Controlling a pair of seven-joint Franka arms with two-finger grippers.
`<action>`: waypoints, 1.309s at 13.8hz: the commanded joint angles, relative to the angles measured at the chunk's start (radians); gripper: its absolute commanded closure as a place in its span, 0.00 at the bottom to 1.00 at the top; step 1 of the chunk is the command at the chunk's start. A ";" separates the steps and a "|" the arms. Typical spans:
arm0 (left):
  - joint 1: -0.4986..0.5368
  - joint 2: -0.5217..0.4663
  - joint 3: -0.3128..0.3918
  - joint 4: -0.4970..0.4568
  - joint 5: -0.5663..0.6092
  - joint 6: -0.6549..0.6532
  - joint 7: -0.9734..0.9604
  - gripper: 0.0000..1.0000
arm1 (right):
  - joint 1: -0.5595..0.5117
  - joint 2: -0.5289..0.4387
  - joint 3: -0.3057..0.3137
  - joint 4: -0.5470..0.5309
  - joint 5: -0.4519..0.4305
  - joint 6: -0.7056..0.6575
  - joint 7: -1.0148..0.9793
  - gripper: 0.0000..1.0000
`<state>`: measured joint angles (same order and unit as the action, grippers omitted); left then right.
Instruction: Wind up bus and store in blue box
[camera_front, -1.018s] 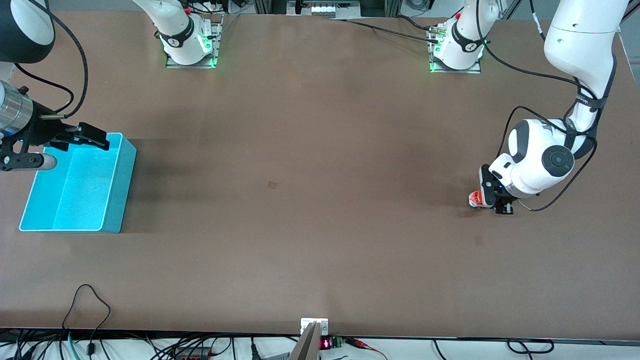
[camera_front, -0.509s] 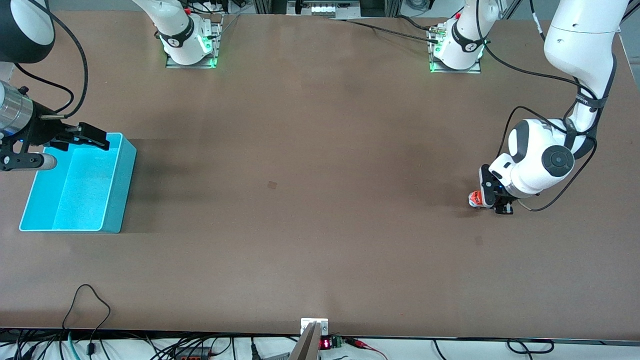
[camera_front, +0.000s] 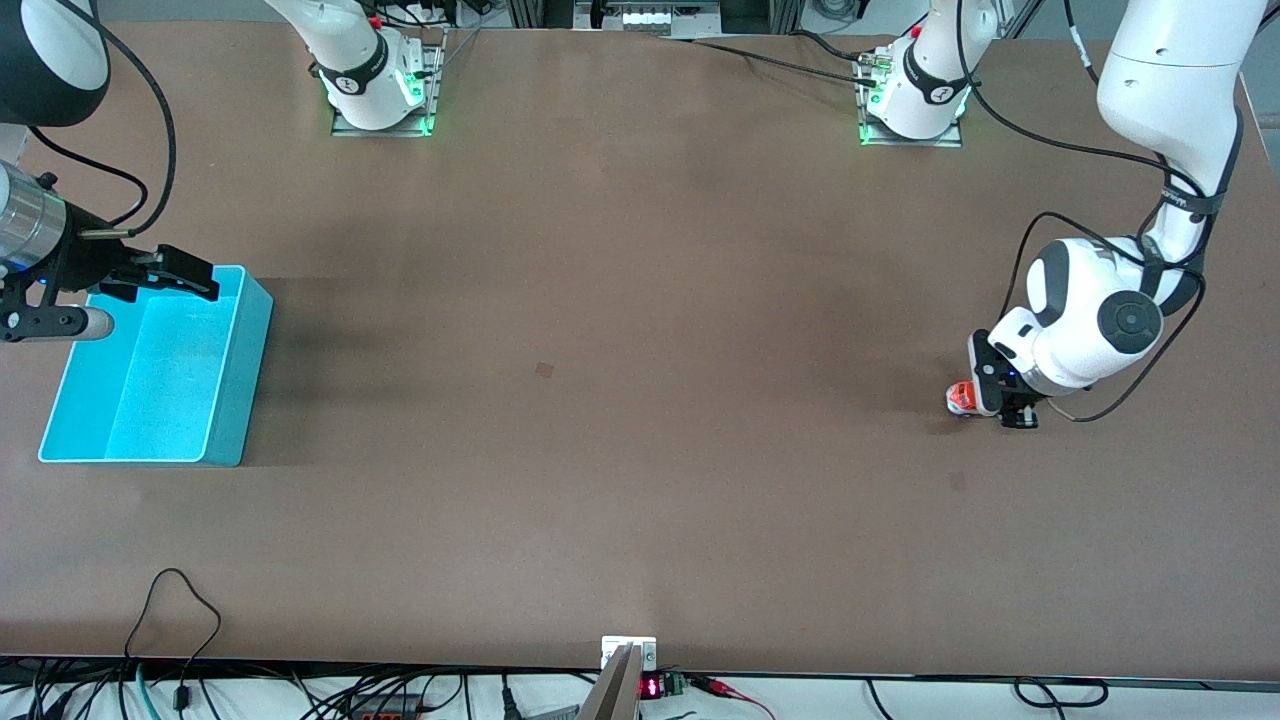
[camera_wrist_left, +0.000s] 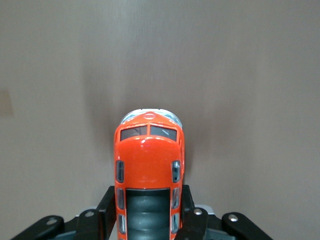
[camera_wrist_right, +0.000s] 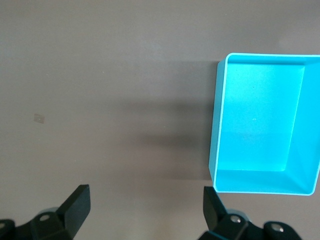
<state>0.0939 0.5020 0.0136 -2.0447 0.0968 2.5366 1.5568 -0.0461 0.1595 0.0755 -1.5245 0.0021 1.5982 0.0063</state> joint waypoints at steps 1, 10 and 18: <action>0.066 0.055 -0.004 0.004 0.017 -0.004 0.093 0.64 | -0.005 -0.009 0.003 -0.008 -0.004 0.006 -0.002 0.00; 0.273 0.081 -0.001 0.031 0.017 -0.004 0.336 0.61 | -0.003 -0.009 0.003 -0.008 -0.002 0.008 -0.002 0.00; 0.291 -0.055 -0.080 0.124 0.011 -0.312 0.339 0.00 | -0.005 -0.009 0.003 -0.008 -0.001 0.008 -0.002 0.00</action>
<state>0.3982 0.5145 -0.0414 -1.9520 0.0968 2.3174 1.8899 -0.0462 0.1596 0.0755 -1.5245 0.0022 1.5987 0.0063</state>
